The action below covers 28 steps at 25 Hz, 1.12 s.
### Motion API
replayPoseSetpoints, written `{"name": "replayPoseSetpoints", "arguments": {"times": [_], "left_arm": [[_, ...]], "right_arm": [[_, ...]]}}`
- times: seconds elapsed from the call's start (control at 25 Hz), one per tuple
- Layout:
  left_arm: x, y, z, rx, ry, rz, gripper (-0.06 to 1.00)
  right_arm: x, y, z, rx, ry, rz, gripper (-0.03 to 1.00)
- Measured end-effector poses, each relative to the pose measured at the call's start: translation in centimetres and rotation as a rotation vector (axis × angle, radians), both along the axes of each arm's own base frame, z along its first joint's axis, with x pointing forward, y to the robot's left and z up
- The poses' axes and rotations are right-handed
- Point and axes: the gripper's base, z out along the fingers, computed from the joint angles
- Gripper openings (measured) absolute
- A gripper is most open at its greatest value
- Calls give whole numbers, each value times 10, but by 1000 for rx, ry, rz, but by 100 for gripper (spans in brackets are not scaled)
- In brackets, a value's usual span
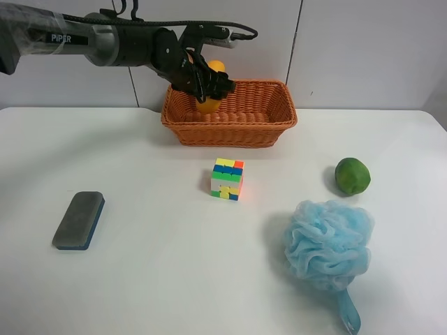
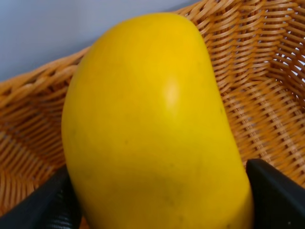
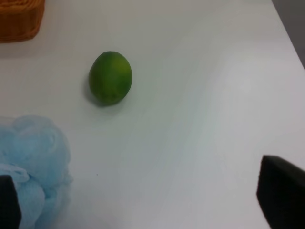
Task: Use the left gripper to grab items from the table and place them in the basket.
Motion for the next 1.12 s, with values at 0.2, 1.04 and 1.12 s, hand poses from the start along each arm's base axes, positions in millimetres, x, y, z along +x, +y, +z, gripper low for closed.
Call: {"name": "replayPoseSetpoints", "arguments": {"times": [0.2,1.04,1.12], "left_arm": [[-2,1,-2,6,34,5,66],[-5,2,7,15,56,7,99],[-11,6,18,38,90,7,99]], "right_arm": [[0,0,0,0,0,0,99],[0,0,0,0,0,0,99],[0,0,0,0,0,0,99]]}}
